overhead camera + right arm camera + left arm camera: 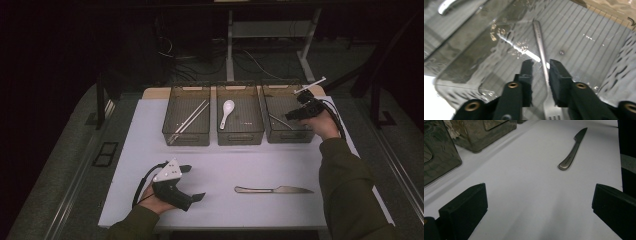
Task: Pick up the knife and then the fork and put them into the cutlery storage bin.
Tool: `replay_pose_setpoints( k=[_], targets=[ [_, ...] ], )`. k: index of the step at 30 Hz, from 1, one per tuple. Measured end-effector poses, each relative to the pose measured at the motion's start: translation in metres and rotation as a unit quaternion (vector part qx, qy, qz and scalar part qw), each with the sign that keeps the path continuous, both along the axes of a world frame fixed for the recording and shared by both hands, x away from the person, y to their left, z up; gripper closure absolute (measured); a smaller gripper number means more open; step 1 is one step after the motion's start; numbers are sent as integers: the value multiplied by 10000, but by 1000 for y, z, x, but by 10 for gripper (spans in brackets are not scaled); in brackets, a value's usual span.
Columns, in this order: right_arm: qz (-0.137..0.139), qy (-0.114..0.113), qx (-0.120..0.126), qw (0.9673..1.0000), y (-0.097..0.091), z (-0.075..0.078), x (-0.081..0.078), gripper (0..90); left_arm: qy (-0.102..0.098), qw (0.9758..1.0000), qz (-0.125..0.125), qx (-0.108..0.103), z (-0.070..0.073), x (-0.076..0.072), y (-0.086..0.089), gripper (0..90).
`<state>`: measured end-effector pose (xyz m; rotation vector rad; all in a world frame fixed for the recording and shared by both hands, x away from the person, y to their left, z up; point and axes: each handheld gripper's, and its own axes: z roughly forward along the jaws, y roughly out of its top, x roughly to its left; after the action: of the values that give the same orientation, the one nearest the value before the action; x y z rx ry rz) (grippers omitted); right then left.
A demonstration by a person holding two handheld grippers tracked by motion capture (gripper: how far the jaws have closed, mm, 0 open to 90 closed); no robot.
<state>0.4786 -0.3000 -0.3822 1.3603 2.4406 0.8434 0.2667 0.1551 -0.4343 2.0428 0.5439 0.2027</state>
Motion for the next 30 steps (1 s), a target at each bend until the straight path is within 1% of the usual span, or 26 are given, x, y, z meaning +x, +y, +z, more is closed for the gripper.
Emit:
replay_pose_setpoints(
  k=[3, 5, 8, 9, 11, 12, 15, 18, 19, 22, 24, 28, 30],
  targets=[
    [-7, -48, 291, 9996, -4, 4, -3, 592, 2, 10000, 3, 3, 0, 0, 0, 0],
    [-60, -85, 405, 9991, -6, 8, -7, 541, 0, 10000, -1, 8, 0, 0, 0, 0],
    [11, -114, 698, 9975, -9, 15, -14, 490, -3, 10000, 9, -5, 0, 0, 0, 0],
    [39, -139, 756, 9970, -10, 17, -17, 467, -4, 10000, 11, -2, 0, 0, 0, 0],
    [120, -246, 856, 9960, -11, 21, -24, 432, -10, 10000, 16, 1, 0, 0, 0, 0],
    [138, -343, 889, 9954, -11, 24, -28, 417, -6, 10000, 22, 2, 0, 0, 0, 0],
    [248, -575, 972, 9933, -11, 29, -42, 403, -13, 10000, 20, 7, 0, -1, 0, 0],
    [359, -714, 989, 9919, -10, 31, -55, 403, 0, 10000, 26, 25, 0, -1, 0, 0],
    [399, -759, 1030, 9910, -10, 32, -59, 403, 4, 10000, 28, 30, 0, -1, 0, 0],
    [505, -824, 1162, 9885, -10, 33, -71, 401, 5, 10000, 36, 33, 0, -1, -1, 0],
    [639, -818, 1237, 9869, -9, 33, -79, 398, 9, 10000, 36, 45, 0, -1, -1, 0],
    [801, -851, 1317, 9844, -8, 32, -93, 395, 15, 10000, 47, 50, 0, -1, -1, 0],
    [879, -858, 1364, 9830, -7, 32, -100, 415, 18, 10000, 55, 55, 0, -1, -1, 0]
  ],
)
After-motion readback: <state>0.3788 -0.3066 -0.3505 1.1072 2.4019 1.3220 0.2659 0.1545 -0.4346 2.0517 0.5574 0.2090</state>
